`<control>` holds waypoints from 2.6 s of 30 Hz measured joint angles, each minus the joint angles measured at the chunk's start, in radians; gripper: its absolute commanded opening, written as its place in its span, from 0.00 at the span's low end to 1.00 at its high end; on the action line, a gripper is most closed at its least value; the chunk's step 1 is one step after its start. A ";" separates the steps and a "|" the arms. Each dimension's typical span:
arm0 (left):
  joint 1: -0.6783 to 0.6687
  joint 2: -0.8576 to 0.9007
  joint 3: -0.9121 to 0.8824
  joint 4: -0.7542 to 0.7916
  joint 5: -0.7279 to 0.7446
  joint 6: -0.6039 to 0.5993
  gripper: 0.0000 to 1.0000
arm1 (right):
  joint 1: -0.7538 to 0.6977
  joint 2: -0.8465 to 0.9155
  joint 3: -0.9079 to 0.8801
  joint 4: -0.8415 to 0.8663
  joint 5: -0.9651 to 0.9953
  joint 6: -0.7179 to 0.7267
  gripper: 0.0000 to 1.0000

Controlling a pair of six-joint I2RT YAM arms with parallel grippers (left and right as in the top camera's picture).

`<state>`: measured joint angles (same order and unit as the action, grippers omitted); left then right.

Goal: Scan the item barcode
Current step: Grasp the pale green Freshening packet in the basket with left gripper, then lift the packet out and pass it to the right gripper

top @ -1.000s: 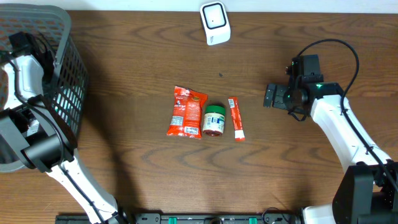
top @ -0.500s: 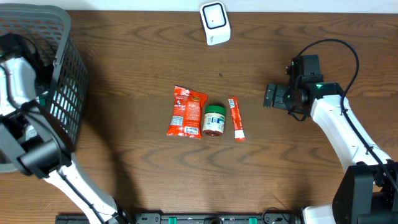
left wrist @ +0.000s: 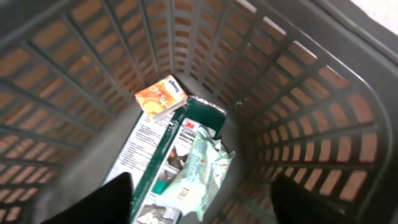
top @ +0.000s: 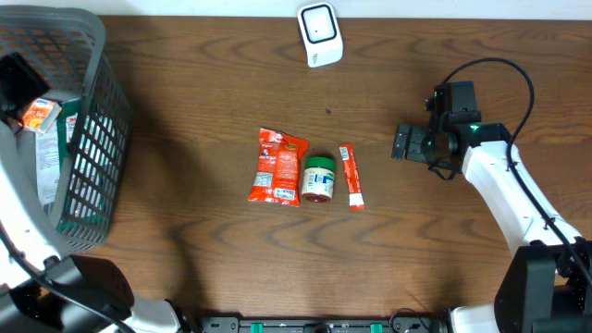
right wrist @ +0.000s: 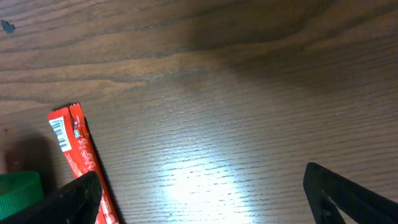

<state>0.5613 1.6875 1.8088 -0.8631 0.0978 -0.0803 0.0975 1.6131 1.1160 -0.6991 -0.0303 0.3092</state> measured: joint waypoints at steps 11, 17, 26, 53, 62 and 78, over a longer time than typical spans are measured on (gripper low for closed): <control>0.000 0.233 -0.023 -0.058 0.026 0.108 0.95 | 0.000 0.000 0.000 0.000 0.000 0.000 0.99; 0.000 0.408 -0.034 -0.086 0.039 0.150 0.92 | 0.000 0.000 0.000 0.000 0.000 0.000 0.99; 0.001 0.506 -0.035 -0.098 0.080 0.162 0.42 | 0.000 0.000 0.000 0.000 0.000 0.000 0.99; 0.071 0.011 0.048 -0.113 0.106 -0.027 0.13 | 0.000 0.000 0.000 0.000 0.000 0.000 0.99; -0.014 -0.222 0.055 -0.164 0.295 -0.107 0.12 | 0.000 0.000 0.000 0.000 0.000 0.000 0.99; -0.560 -0.181 0.019 -0.310 0.402 -0.142 0.11 | -0.050 0.000 0.045 -0.063 -0.415 -0.114 0.69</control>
<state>0.0013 1.5063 1.8282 -1.1728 0.5003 -0.2222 0.0479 1.6135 1.1610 -0.7616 -0.4458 0.1947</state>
